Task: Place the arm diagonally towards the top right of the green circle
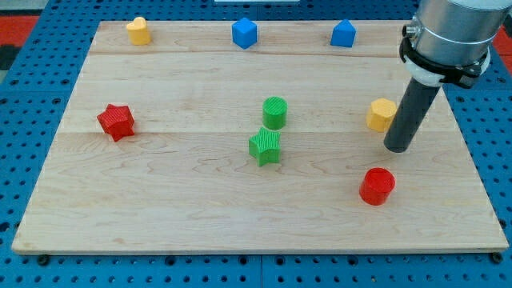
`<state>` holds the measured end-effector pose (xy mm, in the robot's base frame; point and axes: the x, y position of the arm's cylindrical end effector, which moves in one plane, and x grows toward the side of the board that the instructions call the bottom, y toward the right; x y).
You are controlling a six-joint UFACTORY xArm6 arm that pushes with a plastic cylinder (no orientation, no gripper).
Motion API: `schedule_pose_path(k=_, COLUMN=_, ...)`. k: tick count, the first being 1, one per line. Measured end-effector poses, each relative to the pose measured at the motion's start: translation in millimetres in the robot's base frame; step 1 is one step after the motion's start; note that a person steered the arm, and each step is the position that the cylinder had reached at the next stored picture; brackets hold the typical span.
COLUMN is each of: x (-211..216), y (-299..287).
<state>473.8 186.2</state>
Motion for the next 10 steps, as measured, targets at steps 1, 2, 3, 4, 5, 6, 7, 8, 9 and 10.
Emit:
schedule_pose_path(k=1, x=0, y=-6)
schedule_pose_path(k=2, x=0, y=-13)
schedule_pose_path(k=3, x=0, y=-21)
schedule_pose_path(k=4, x=-9, y=-36)
schedule_pose_path(k=5, x=-26, y=-58)
schedule_pose_path(k=6, x=-39, y=-83)
schedule_pose_path(k=7, x=-70, y=-101)
schedule_pose_path(k=8, x=-106, y=-102)
schedule_pose_path(k=9, x=-108, y=-107)
schedule_pose_path(k=10, x=-108, y=-107)
